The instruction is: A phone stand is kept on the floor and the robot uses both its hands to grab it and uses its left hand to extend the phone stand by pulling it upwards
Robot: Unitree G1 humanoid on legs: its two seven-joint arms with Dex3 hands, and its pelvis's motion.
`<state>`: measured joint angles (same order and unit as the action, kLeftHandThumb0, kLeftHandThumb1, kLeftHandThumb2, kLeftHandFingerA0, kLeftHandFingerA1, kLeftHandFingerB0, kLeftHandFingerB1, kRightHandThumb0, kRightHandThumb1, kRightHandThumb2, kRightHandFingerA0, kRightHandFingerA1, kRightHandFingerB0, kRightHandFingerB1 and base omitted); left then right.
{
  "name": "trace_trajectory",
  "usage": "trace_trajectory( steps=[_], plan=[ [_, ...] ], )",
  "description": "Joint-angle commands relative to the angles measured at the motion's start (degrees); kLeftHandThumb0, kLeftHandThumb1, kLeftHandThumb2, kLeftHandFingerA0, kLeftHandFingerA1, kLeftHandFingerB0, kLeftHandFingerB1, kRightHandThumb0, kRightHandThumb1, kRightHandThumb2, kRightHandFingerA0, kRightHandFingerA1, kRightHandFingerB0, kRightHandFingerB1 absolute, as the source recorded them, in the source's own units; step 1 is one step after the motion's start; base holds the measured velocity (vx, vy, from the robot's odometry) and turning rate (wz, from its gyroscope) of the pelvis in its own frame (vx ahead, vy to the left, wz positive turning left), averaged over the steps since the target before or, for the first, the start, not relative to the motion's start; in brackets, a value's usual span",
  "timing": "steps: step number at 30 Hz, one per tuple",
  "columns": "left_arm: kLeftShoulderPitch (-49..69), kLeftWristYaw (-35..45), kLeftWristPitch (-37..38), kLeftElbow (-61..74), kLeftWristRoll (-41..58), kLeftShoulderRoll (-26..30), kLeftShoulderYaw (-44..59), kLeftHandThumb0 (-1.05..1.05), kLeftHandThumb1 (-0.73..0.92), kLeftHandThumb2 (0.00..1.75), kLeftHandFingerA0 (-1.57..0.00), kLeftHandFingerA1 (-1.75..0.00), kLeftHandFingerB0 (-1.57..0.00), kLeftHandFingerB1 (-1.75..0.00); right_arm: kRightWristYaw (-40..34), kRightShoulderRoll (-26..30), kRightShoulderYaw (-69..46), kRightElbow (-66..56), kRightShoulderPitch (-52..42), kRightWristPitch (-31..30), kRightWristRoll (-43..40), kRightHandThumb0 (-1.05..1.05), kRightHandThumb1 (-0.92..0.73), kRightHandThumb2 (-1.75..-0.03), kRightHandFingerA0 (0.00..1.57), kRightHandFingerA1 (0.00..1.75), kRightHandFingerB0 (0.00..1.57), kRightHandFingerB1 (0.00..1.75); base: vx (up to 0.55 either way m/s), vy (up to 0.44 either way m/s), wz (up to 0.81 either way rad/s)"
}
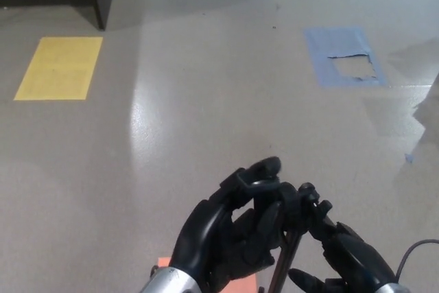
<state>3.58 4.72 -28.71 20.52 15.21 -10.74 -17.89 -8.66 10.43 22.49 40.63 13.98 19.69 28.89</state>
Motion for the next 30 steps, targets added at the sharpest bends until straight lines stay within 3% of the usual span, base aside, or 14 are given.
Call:
trace_trajectory(
  steps=[1, 4, 5, 6, 8, 11, 12, 15, 17, 18, 23, 24, 25, 30],
  plan=[
    [-0.61, -4.98, -9.44, -0.24, 0.53, -3.57, -2.16, -0.53, 0.59, 0.58, -0.59, -0.84, -0.63, -0.70, -2.71, -0.05, 1.50, -0.36, 0.31, 1.69, 2.51, -1.05, -0.73, -0.66, 0.46, 1.04, 0.41, 0.97, 0.00, 0.000, 0.00],
    [-1.74, -7.14, -9.78, -0.43, -0.70, -4.16, -2.32, -0.50, 0.59, 0.58, -0.66, -0.90, -0.69, -0.82, -4.55, -1.18, 2.46, -0.29, 0.41, 1.11, 3.80, -1.05, -0.57, -1.04, 0.08, 0.79, 0.06, 0.73, 0.00, 0.000, 0.00],
    [-2.68, -8.76, -9.10, -0.60, -3.60, -3.29, -3.60, -0.43, 0.61, 0.62, -0.78, -1.39, -0.66, -1.45, -3.94, -2.87, 2.07, -0.73, 0.23, -0.85, 2.69, -1.05, -0.81, -0.68, 0.42, 1.07, 0.37, 1.00, 0.00, 0.000, 0.00],
    [-3.05, -9.64, -8.97, -0.81, -4.08, -3.35, -3.73, -0.39, 0.71, 0.52, -0.73, -1.75, -0.60, -1.75, -4.48, -4.02, 1.45, -0.30, 0.15, -0.67, 1.64, -1.05, -0.29, -1.07, 0.99, 1.21, 0.47, 0.90, 0.00, 0.000, 0.00],
    [-2.80, -10.17, -7.52, -1.81, -2.64, -4.51, -2.74, -0.45, 0.53, 0.85, -1.14, -1.43, -1.01, -1.38, -4.40, -7.79, -2.14, -0.04, -1.25, -0.30, -3.86, -1.05, -0.66, -0.64, 1.22, 1.01, 1.00, 0.93, 0.00, 0.000, 0.00],
    [-2.33, -11.28, -5.69, -2.87, -0.79, -6.13, -1.34, -0.29, 0.70, 0.63, -0.93, -1.75, -0.68, -1.75, -5.16, -12.37, -6.11, 1.18, -3.27, 5.12, -9.00, -1.05, -0.74, -0.63, 0.99, 1.00, 0.77, 0.97, 0.00, 0.000, 0.00],
    [-2.12, -11.53, -4.79, -3.47, -0.16, -6.82, -0.79, -0.28, 0.70, 0.62, -0.88, -1.75, -0.63, -1.75, -5.61, -13.37, -6.88, 1.79, -3.66, 6.60, -9.70, -1.03, -0.51, -1.09, 0.79, 1.01, 0.54, 0.91, 0.00, 0.000, 0.00],
    [-2.16, -13.42, -4.31, -4.26, 0.32, -8.11, 0.09, -0.29, 0.72, 0.60, -0.83, -1.75, -0.54, -1.75, -5.93, -14.25, -7.63, 3.53, -3.77, 7.98, -8.83, -1.05, -0.83, -0.66, 0.58, 1.06, 0.33, 1.02, 0.00, 0.000, 0.00],
    [-2.20, -13.63, -3.12, -4.76, 0.63, -8.11, 0.29, -0.29, 0.73, 0.60, -0.84, -1.75, -0.53, -1.75, -4.90, -15.04, -8.76, 4.93, -3.64, 9.89, -10.36, -1.05, -0.79, -0.64, 0.67, 1.05, 0.38, 1.04, 0.00, 0.000, 0.00],
    [-2.27, -13.61, -2.60, -4.98, 0.49, -7.80, 0.12, -0.30, 0.73, 0.60, -0.82, -1.75, -0.53, -1.75, -4.86, -15.65, -9.55, 5.65, -3.69, 11.03, -11.28, -1.05, -0.54, -1.13, 0.71, 1.02, 0.30, 0.87, 0.00, 0.000, 0.00],
    [-3.13, -15.69, -3.33, -4.70, -0.86, -7.17, -0.69, -0.30, 0.70, 0.58, -0.83, -1.75, -0.52, -1.75, -8.46, -17.15, -12.12, 10.24, -2.68, 18.53, -11.85, -1.02, -0.75, -0.63, 0.75, 1.06, 0.26, 0.93, 0.00, 0.000, 0.00],
    [-3.31, -16.40, -3.54, -4.33, -1.07, -7.40, -0.90, -0.29, 0.70, 0.59, -0.82, -1.75, -0.52, -1.75, -8.44, -17.48, -12.55, 10.58, -2.64, 18.60, -12.05, -1.05, -0.62, -1.11, 0.73, 1.00, 0.36, 0.84, 0.00, 0.000, 0.00],
    [-3.29, -16.56, -3.23, -4.26, -0.98, -7.60, -1.02, -0.29, 0.70, 0.59, -0.83, -1.75, -0.52, -1.75, -8.98, -17.44, -12.58, 10.87, -2.56, 19.08, -11.69, -1.01, -0.80, -0.64, 0.58, 1.07, 0.19, 0.88, 0.00, 0.000, 0.00],
    [-3.79, -17.20, -0.40, -1.65, -2.28, -7.69, -4.39, -0.30, 0.69, 0.59, -0.82, -1.75, -0.55, -1.75, -6.00, -20.27, -16.73, 13.25, -1.98, 22.31, -17.34, -0.98, -0.79, -0.64, 0.90, 1.00, 0.32, 0.91, 0.00, 0.000, 0.00]
  ],
)
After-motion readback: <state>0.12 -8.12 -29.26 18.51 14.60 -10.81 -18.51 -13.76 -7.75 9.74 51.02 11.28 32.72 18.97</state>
